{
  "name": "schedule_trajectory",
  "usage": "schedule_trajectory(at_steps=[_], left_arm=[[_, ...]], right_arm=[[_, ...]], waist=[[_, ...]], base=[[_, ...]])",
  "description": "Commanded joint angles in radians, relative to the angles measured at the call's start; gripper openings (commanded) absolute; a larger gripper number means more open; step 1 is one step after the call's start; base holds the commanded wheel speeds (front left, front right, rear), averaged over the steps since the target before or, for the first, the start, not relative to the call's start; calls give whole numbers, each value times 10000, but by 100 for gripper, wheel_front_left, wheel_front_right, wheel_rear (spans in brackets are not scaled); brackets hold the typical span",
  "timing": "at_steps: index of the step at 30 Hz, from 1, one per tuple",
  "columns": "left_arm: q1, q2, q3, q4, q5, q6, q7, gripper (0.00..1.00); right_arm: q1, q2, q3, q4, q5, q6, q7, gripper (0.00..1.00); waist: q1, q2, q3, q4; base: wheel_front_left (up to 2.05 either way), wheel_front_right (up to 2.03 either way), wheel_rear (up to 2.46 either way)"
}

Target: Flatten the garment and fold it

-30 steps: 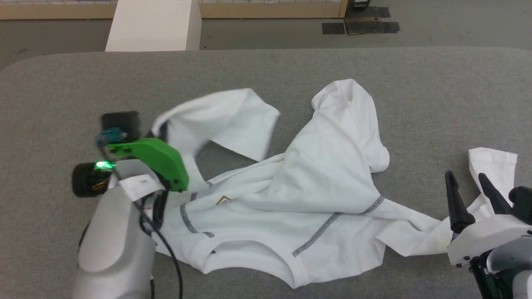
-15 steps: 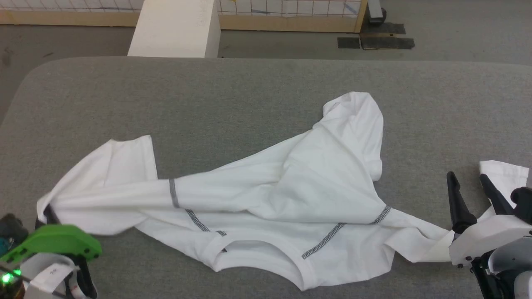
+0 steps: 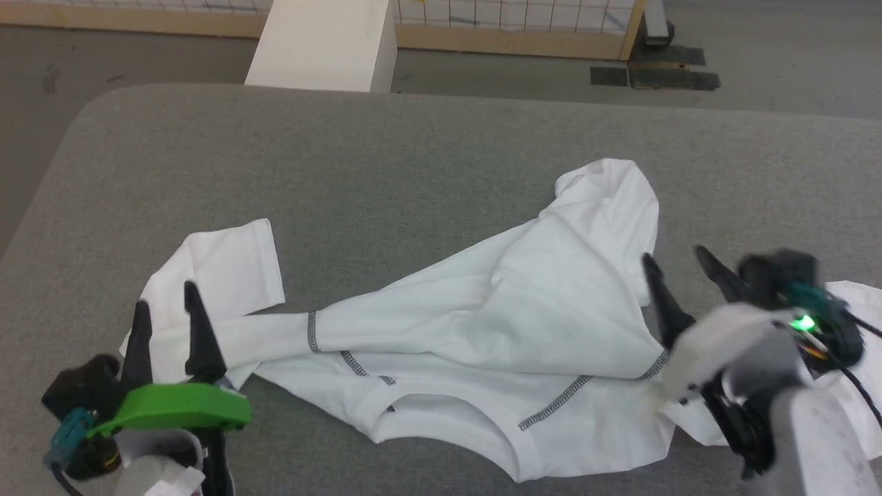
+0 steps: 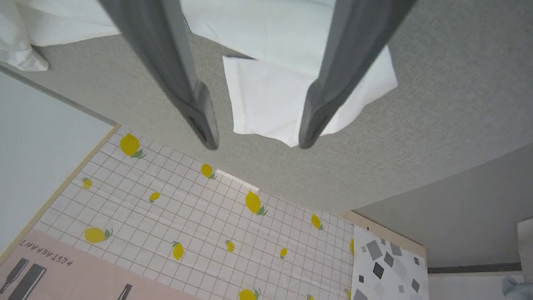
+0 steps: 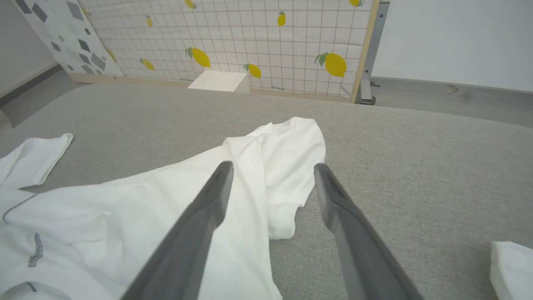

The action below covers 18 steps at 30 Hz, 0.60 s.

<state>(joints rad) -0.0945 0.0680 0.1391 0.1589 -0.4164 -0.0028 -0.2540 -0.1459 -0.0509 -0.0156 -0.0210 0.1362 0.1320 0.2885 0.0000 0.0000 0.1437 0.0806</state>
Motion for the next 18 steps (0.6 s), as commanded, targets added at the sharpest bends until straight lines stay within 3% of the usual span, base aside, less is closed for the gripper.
schedule_trajectory(at_steps=[1,6,13,15,16,18], left_arm=[[-110,-53,-56,-316,322,-100,-70,100],[-383,-166,-416,-1239,927,-183,-75,100],[-725,-175,-1324,-1474,715,153,-76,100],[-775,-175,-1537,-1441,649,198,-77,100],[-794,-175,-1624,-1407,612,230,-77,100],[-834,-176,-1737,-1368,539,264,-77,100]], right_arm=[[-451,7,244,255,-166,-13,273,100],[-2074,-55,728,2103,-310,-13,1729,100],[-3526,-246,459,4393,-893,-13,3925,100],[-3774,-404,432,4744,-885,-13,4331,26],[-3930,-518,442,4825,-878,-13,4368,0],[-4278,-794,404,4899,-951,-13,4129,0]], waist=[[0,0,280,213],[0,0,839,585],[0,0,1443,1142],[0,0,1555,1297],[0,0,1596,1357],[0,0,1670,1454]], base=[[0,0,0],[0,0,0],[0,0,0],[0,0,0],[0,0,0],[0,0,0]])
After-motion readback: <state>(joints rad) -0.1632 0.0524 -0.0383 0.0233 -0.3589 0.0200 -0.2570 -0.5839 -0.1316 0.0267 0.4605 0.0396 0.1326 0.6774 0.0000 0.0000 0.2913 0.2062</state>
